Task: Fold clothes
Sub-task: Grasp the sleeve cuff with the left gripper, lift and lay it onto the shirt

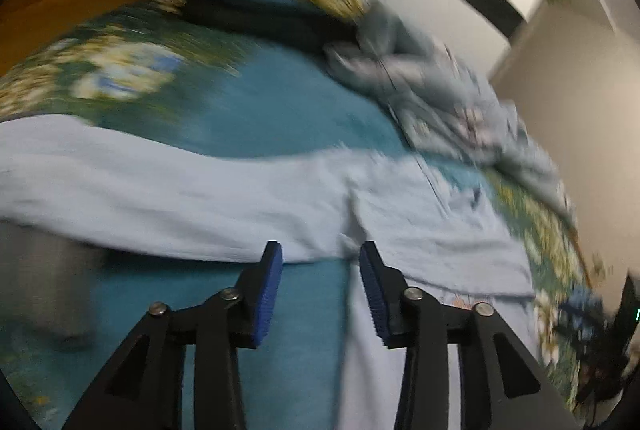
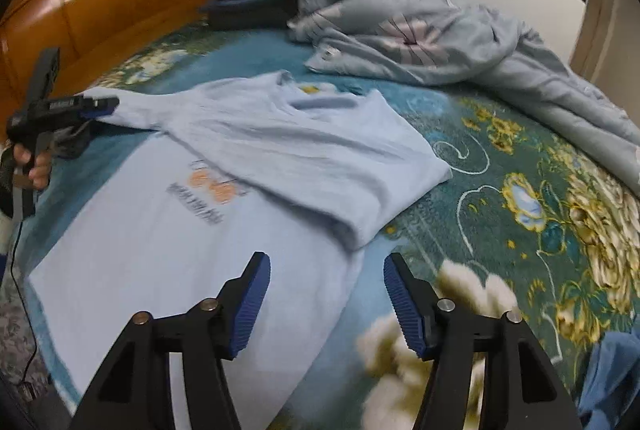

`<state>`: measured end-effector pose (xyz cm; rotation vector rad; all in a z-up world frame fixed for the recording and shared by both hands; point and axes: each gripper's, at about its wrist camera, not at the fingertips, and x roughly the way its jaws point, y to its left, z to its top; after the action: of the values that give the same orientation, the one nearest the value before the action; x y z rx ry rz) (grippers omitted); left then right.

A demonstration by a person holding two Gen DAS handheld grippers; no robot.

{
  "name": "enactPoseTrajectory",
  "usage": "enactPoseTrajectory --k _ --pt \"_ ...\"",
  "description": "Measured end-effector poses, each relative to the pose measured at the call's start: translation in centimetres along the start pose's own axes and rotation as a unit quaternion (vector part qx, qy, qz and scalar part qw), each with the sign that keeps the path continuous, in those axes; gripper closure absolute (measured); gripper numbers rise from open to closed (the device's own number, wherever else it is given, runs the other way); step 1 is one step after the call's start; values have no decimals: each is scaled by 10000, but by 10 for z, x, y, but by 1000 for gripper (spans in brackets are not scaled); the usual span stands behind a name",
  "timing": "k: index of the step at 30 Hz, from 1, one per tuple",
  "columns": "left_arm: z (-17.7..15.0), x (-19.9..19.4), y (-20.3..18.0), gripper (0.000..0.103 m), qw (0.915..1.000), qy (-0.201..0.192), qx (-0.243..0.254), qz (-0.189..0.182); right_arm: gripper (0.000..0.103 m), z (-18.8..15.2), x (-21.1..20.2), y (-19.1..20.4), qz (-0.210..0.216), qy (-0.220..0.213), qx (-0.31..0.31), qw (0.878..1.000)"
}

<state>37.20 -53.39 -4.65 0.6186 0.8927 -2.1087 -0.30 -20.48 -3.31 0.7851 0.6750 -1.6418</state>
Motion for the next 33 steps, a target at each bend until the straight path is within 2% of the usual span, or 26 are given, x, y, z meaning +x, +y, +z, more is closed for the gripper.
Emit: enactPoseTrajectory --k 2,4,9,13,15,22,24,25,26,29,33 --pt "6 -26 35 49 9985 -286 -379 281 38 -7 -10 9 -12 -34 -50 10000" --pt "11 -50 72 49 9938 -532 -834 516 38 -13 -18 15 -23 -48 -78 10000" --pt "25 -82 152 49 9765 -920 -1857 601 38 -19 -21 18 -54 -13 103 9999" --pt "39 -70 177 49 9775 -667 -1802 876 38 -13 -18 19 20 -29 261 9997" --pt "40 -61 187 49 9780 -434 -1837 890 38 -8 -17 22 47 -64 260 9996" --pt "35 -41 198 49 9775 -105 -1819 1063 38 -3 -12 28 116 -32 212 9997" --pt "32 -42 196 58 9785 -159 -1768 1054 38 -4 -10 30 126 -2 200 9997" --pt "32 -42 195 80 9789 -155 -1766 1012 38 -4 -9 30 135 -2 207 9997" --pt "31 -42 193 97 9794 -140 -1773 958 38 -5 -9 30 144 -3 215 9997" --pt "33 -48 184 98 9800 -243 -1773 867 38 -7 -10 28 169 -22 246 9996" --pt "49 -69 142 98 9862 -613 -1359 723 38 -9 -16 22 200 -129 330 9992"
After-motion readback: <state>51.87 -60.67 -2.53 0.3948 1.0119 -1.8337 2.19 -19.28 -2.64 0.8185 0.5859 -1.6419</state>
